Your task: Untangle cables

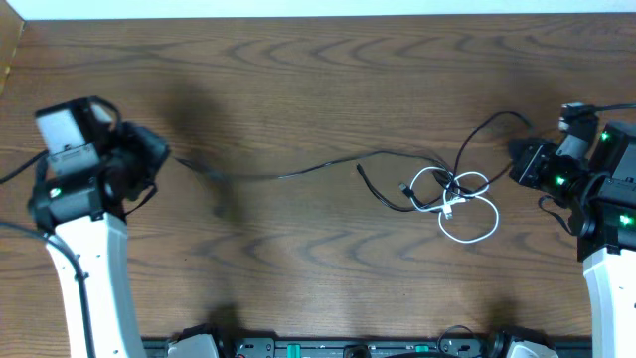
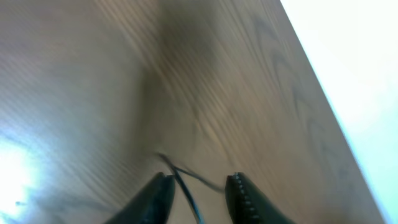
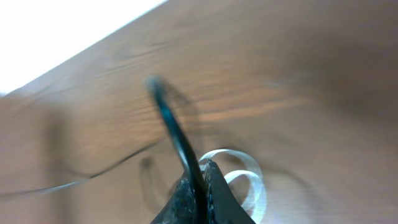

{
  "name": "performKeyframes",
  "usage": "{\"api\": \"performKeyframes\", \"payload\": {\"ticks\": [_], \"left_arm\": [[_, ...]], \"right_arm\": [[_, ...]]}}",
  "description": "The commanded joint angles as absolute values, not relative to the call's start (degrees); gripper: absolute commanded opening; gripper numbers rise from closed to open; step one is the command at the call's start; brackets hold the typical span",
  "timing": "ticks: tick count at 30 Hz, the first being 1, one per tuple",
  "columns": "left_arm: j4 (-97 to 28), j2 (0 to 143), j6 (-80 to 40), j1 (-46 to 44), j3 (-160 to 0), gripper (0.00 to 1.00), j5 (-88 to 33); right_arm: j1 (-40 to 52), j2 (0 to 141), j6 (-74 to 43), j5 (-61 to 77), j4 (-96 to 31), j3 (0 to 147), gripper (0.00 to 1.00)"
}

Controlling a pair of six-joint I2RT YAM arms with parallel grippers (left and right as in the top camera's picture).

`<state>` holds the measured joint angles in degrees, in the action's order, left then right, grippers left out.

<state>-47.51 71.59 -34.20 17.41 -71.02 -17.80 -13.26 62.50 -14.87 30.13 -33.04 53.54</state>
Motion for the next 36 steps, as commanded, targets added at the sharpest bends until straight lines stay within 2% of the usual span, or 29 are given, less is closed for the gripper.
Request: {"api": "performKeyframes", "payload": {"ticks": [1,4,14,19,22,31,36], "left_arm": [[-47.5,73.9,-29.0,12.7,-71.5,0.49,-24.1],[-47.5,76.0,-26.0,7.6,-71.5,0.57,-28.1],[-45.4,84.7,-25.1,-10.8,-71.5,0.62,-37.7],[-38.4,90.0,-25.8,-18.2,-71.5,0.62,-49.5],[-33.6,93.3,-30.3,-22.0,-71.5,0.62,-53.8],[-23.4,100.8,-50.4,-29.4,-71.5,0.61,-55.1],[-15.2,103.0,-55.7,-32.5,-71.5,0.61,-54.8]], "right_arm": [[-13.4,61.9,-8.5,51.4,-32.1,54.4,0.01],[-13.4,61.9,-7.4,56.8,-31.0,54.4,0.01],[-13.4,61.9,-7.4,57.4,-30.9,54.4,0.01],[-13.4,61.9,-7.4,57.4,-31.0,54.4,0.01],[-13.4,61.9,-7.4,57.4,-31.0,54.4,0.01],[-13.4,61.9,-7.4,57.4,-31.3,54.4,0.01],[-13.4,61.9,-7.4,57.4,-31.6,54.4,0.01]]}}
